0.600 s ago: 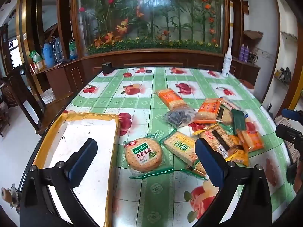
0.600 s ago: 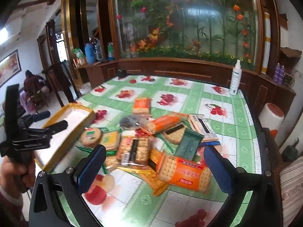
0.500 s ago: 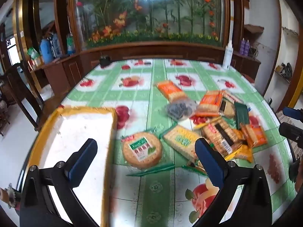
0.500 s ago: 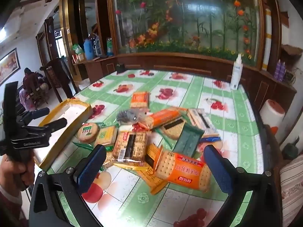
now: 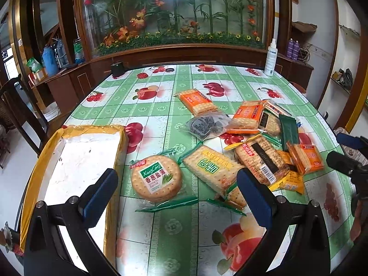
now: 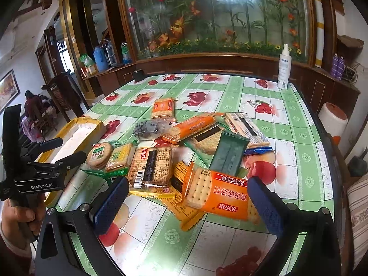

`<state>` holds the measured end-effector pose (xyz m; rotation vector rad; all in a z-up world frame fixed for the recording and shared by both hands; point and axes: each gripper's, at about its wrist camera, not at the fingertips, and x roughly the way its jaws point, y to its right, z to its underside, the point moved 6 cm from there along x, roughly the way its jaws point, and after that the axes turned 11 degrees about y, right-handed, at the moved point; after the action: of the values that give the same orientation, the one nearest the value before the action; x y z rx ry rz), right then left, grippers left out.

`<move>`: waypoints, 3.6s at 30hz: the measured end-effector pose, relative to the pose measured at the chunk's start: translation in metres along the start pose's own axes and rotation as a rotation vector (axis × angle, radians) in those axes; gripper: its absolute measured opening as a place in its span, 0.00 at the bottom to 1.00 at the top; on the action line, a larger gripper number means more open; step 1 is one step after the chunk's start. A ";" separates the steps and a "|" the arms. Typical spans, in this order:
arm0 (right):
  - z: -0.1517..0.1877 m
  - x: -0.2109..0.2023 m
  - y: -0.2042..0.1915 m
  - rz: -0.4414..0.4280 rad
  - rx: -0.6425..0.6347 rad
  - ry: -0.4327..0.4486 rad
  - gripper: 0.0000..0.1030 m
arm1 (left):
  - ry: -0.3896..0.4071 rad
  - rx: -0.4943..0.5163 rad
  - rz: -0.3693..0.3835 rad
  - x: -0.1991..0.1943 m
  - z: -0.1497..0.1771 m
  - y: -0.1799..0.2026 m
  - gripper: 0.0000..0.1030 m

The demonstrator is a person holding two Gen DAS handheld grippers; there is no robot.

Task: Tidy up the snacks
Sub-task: 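Move both grippers toward the pile of cracker packs, then grasp the yellow WEIDAN cracker pack with left gripper while right grasps black-striped cracker pack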

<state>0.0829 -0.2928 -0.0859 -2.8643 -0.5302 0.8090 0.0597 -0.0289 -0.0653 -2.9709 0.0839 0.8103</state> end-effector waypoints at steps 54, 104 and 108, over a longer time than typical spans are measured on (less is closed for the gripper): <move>0.016 0.050 -0.018 -0.124 -0.063 -0.114 0.87 | -0.181 -0.162 0.221 0.075 0.009 0.035 0.57; -0.001 0.035 -0.055 -0.215 0.076 -0.011 0.68 | -0.017 -0.115 0.109 -0.016 0.002 -0.040 0.43; -0.005 0.031 -0.071 -0.254 0.073 0.003 0.68 | -0.004 -0.125 0.050 -0.026 0.004 -0.064 0.44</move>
<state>0.0885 -0.2154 -0.0822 -2.6587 -0.8254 0.7630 0.0395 0.0366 -0.0525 -3.0959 0.1120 0.8571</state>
